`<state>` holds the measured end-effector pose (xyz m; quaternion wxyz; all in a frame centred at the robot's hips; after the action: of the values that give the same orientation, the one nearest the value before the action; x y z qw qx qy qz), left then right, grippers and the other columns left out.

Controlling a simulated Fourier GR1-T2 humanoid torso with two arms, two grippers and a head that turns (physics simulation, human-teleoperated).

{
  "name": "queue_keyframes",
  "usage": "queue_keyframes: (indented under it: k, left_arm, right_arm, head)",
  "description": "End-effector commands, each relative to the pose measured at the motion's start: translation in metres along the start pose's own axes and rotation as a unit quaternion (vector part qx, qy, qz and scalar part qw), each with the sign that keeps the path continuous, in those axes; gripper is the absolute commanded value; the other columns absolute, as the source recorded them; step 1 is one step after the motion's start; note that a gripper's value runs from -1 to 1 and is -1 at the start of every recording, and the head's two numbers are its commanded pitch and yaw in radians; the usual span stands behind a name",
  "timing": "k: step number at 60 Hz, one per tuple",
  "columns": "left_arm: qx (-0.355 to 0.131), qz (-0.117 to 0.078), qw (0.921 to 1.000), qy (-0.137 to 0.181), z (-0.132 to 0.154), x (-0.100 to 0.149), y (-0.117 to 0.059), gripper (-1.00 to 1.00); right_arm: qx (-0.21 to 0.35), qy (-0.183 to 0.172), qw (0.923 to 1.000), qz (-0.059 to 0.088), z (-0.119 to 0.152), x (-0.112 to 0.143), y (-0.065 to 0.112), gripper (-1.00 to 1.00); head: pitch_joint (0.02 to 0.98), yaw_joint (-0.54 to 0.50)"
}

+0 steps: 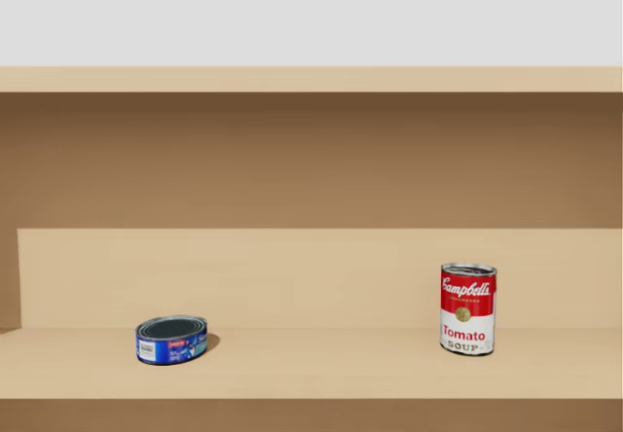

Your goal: Retrieve the soup can from the shelves.

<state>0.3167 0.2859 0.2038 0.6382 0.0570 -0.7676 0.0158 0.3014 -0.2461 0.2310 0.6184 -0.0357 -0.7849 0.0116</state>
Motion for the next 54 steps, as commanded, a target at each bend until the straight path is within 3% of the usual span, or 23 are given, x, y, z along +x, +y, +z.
queue_keyframes:
  k: [1, 12, 20, 28, 39, 46, 54]
  left_arm:
    - [0.0, -0.003, 1.0, 0.0, 0.0, 0.0, 0.0, -1.0]
    - [0.002, -0.003, 1.0, 0.0, 0.0, 0.0, 0.0, -1.0]
    - [0.001, -0.004, 1.0, 0.0, 0.0, 0.0, -0.001, -1.0]
    - [0.0, -0.005, 1.0, 0.0, 0.0, 0.0, -0.001, -1.0]
    - [0.0, -0.005, 1.0, 0.004, -0.001, -0.001, -0.001, -1.0]
    - [-0.001, -0.005, 1.0, 0.007, 0.0, -0.002, -0.002, -1.0]
    - [-0.002, -0.001, 0.9999, 0.01, -0.001, -0.002, -0.001, -1.0]
  right_arm:
    - [-0.004, 0.005, 0.9999, -0.012, 0.003, 0.001, 0.001, -1.0]
    - [0.001, 0.01, 0.9999, -0.006, 0.0, 0.003, 0.0, -1.0]
    - [-0.006, 0.007, 0.9999, 0.005, -0.001, 0.001, 0.0, -1.0]
    - [-0.007, 0.008, 0.9999, 0.004, -0.001, 0.0, -0.001, -1.0]
    - [-0.015, -0.001, 0.9998, 0.01, -0.002, 0.001, -0.002, -1.0]
    - [-0.006, -0.001, 1.0, 0.002, -0.001, 0.004, 0.0, -1.0]
    - [0.009, -0.003, 0.9998, -0.018, 0.006, 0.02, 0.005, -1.0]
  head:
    - [0.064, 0.0]
    - [0.104, -0.03]
    - [0.173, -0.17]
    - [0.215, -0.28]
    - [0.231, -0.3]
    - [0.229, -0.29]
    - [0.232, -0.28]
